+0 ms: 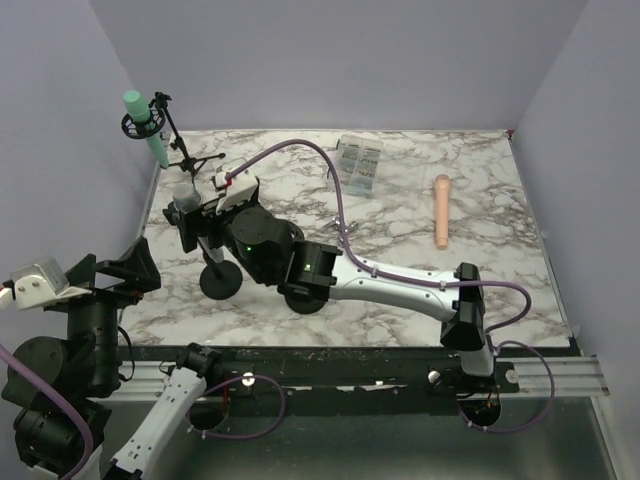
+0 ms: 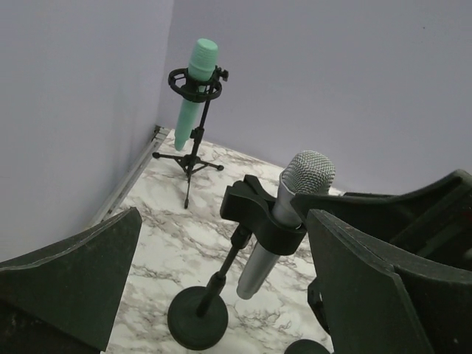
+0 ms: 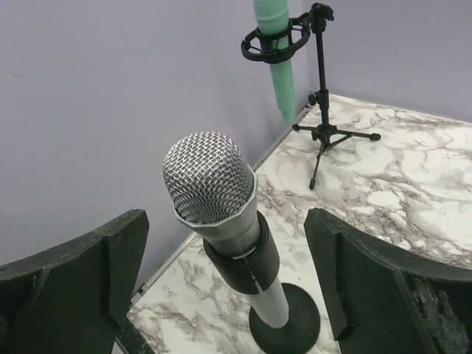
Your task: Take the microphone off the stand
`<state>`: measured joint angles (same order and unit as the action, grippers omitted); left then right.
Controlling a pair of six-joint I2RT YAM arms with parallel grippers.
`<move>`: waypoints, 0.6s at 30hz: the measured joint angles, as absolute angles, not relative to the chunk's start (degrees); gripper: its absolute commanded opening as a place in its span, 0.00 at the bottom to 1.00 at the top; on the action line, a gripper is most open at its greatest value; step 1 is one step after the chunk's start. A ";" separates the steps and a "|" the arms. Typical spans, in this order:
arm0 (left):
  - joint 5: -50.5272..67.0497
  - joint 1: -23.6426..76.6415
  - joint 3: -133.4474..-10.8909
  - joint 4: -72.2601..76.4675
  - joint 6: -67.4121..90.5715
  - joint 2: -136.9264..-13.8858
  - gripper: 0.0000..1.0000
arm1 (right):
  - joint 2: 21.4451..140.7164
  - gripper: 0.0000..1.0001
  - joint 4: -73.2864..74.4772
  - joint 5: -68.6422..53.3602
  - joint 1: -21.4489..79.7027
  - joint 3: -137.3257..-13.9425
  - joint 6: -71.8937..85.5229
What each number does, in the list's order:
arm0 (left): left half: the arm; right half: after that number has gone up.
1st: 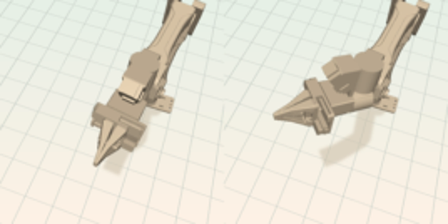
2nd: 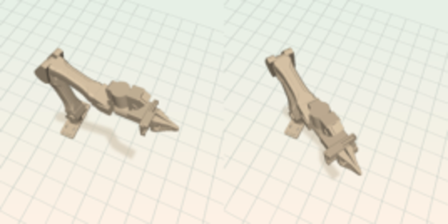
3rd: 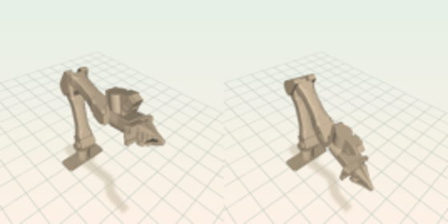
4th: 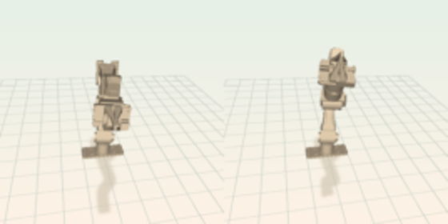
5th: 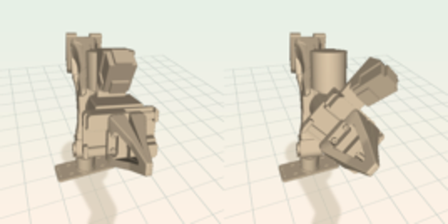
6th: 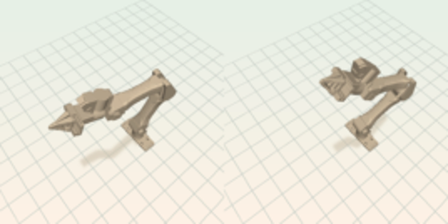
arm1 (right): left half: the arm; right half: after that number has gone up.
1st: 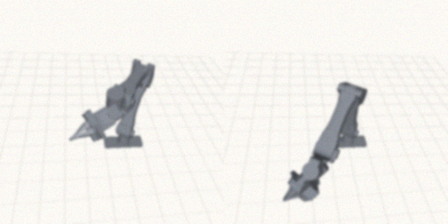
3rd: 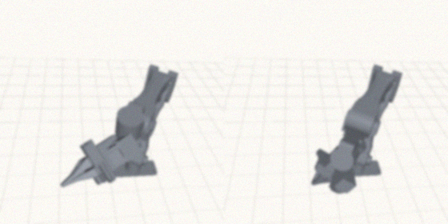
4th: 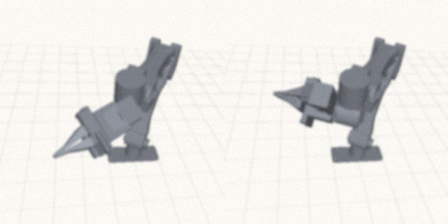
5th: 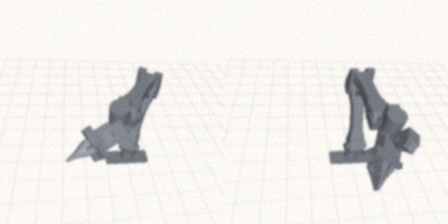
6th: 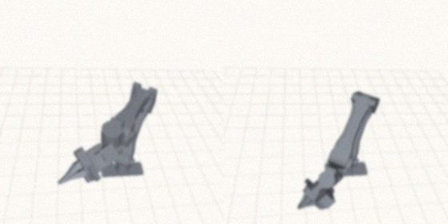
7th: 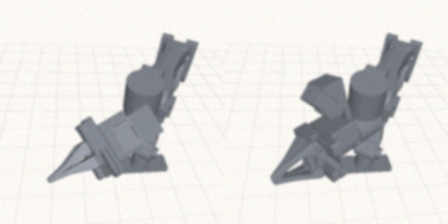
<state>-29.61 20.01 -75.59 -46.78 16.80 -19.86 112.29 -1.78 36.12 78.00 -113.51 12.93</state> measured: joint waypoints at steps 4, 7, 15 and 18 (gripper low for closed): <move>-31.70 20.01 -74.04 -47.64 17.15 -17.23 0.99 | 117.40 0.94 -1.13 39.29 78.19 -119.74 10.68; -32.82 20.01 -73.17 -48.25 17.54 -14.96 0.99 | 121.38 0.91 -0.89 42.48 78.28 -124.22 8.19; -33.80 20.01 -71.66 -49.69 18.87 -12.69 0.99 | 128.40 0.69 -3.79 48.86 78.35 -129.36 -0.47; -33.78 20.01 -70.83 -50.46 19.59 -12.69 0.99 | 128.88 0.51 -5.50 49.10 78.32 -129.36 -3.38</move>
